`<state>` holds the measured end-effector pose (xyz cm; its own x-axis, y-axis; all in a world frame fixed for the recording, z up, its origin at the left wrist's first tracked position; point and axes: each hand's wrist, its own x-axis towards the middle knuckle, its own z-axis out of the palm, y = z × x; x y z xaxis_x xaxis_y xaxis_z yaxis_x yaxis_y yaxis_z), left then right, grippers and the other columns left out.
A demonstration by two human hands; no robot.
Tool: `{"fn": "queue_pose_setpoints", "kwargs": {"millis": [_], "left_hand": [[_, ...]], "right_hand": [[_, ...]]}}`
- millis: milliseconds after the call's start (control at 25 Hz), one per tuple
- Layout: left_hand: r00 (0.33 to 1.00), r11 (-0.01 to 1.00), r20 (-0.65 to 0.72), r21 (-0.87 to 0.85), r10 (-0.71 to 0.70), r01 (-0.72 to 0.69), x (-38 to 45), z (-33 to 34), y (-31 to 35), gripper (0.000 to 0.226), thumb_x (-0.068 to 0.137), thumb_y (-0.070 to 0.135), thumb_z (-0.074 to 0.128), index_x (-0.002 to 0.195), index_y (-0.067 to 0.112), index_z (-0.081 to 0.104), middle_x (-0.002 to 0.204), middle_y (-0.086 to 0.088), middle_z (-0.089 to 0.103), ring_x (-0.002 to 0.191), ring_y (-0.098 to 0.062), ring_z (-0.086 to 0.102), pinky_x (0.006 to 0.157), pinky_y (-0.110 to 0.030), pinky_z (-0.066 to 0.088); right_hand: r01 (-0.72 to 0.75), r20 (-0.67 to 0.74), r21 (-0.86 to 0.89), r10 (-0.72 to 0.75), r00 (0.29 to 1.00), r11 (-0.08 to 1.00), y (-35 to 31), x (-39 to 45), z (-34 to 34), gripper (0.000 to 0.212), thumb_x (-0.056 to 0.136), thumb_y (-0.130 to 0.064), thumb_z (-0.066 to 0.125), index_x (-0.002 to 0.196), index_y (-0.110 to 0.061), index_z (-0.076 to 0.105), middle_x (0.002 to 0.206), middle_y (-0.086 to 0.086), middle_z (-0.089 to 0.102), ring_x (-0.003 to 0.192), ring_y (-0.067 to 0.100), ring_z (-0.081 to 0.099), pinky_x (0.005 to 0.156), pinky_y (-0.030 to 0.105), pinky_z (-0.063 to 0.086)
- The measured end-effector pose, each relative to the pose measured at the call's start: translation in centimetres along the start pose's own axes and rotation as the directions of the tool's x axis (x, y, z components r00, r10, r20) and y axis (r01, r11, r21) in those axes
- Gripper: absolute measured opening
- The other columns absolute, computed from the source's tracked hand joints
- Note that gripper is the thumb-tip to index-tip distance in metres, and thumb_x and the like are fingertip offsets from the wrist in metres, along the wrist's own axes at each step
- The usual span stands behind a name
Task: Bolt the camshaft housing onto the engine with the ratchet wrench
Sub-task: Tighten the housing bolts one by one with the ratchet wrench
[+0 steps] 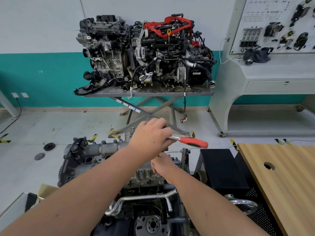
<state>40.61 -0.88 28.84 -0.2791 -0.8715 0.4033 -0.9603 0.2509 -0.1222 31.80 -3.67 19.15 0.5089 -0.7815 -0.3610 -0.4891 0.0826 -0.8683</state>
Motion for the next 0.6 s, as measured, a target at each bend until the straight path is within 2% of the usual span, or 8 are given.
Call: {"fn": "queue_pose_setpoints", "kwargs": {"millis": [80,160,200,280,360,400,480,600], "left_hand": [[0.971,0.993,-0.237,-0.116,-0.03,0.003,-1.3,1.5,-0.3,0.044,0.092,0.052,0.047,0.077,0.014,0.065,0.109,-0.004,0.063,0.102,-0.023,0.056,0.08,-0.036,0.042],[0.945,0.894,-0.252,-0.441,-0.209,0.08,-2.5,3.0,0.5,0.039,0.092,0.053,0.047,0.086,0.02,0.067,0.126,-0.001,0.06,0.114,-0.013,0.051,0.091,-0.031,0.04],[0.927,0.74,-0.175,-0.657,-0.333,0.142,-2.9,3.3,1.4,0.032,0.093,0.052,0.044,0.095,0.03,0.067,0.13,0.007,0.059,0.116,-0.004,0.051,0.094,-0.024,0.04],[0.812,0.227,0.045,-0.95,-0.582,0.215,-2.9,3.7,3.4,0.027,0.094,0.055,0.038,0.1,0.048,0.064,0.112,0.015,0.069,0.103,-0.002,0.064,0.086,-0.019,0.05],[0.596,-0.331,0.393,-0.918,-0.7,0.217,-1.6,3.1,3.9,0.039,0.096,0.06,0.039,0.091,0.037,0.07,0.079,0.003,0.073,0.075,-0.013,0.069,0.068,-0.028,0.053],[0.5,-0.524,0.545,-0.828,-0.673,0.198,-0.7,2.8,3.5,0.047,0.096,0.061,0.042,0.082,0.026,0.07,0.065,0.0,0.068,0.061,-0.015,0.064,0.062,-0.029,0.048],[0.446,-0.64,0.683,-0.719,-0.579,0.27,0.3,2.4,2.4,0.048,0.097,0.056,0.048,0.071,0.018,0.059,0.05,0.001,0.054,0.045,-0.013,0.048,0.057,-0.03,0.037],[0.504,-0.589,0.683,-0.723,-0.529,0.361,0.5,1.9,1.7,0.043,0.099,0.048,0.047,0.07,0.017,0.052,0.047,0.002,0.045,0.043,-0.014,0.04,0.055,-0.03,0.032]], "right_hand": [[0.024,-0.03,0.031,-0.023,0.999,0.999,0.1,0.0,0.0,0.034,0.097,-0.019,0.034,0.064,-0.02,0.042,0.059,-0.006,0.046,0.056,0.013,0.041,0.06,0.028,0.036],[0.033,-0.053,0.182,-0.023,0.998,0.983,0.3,0.1,0.0,0.032,0.104,-0.019,0.034,0.076,-0.025,0.048,0.075,-0.007,0.052,0.069,0.012,0.051,0.072,0.029,0.047],[0.038,-0.052,0.202,-0.028,0.998,0.979,0.4,0.2,-0.1,0.031,0.104,-0.019,0.035,0.077,-0.023,0.049,0.077,-0.005,0.052,0.071,0.015,0.05,0.073,0.034,0.047],[0.069,-0.039,0.138,-0.064,0.997,0.988,0.6,0.4,0.0,0.024,0.099,-0.013,0.04,0.077,-0.014,0.049,0.073,0.008,0.046,0.069,0.022,0.041,0.064,0.035,0.037],[0.057,-0.026,0.131,-0.054,0.998,0.99,0.6,0.5,0.2,0.02,0.095,-0.004,0.04,0.08,-0.011,0.051,0.072,0.01,0.042,0.067,0.02,0.037,0.057,0.029,0.031],[0.038,-0.036,0.102,-0.035,0.999,0.994,0.5,0.5,0.2,0.023,0.093,-0.001,0.039,0.075,-0.012,0.049,0.066,0.009,0.041,0.06,0.016,0.036,0.05,0.025,0.029],[0.008,-0.055,0.064,-0.005,0.998,0.998,0.6,0.5,0.2,0.032,0.092,-0.001,0.038,0.062,-0.013,0.041,0.056,0.005,0.04,0.045,0.011,0.031,0.042,0.02,0.025],[0.077,-0.071,-0.164,-0.09,0.993,0.983,0.8,0.4,-0.3,0.036,0.095,-0.011,0.039,0.059,-0.015,0.038,0.056,0.004,0.044,0.047,0.016,0.038,0.052,0.027,0.03]]}}
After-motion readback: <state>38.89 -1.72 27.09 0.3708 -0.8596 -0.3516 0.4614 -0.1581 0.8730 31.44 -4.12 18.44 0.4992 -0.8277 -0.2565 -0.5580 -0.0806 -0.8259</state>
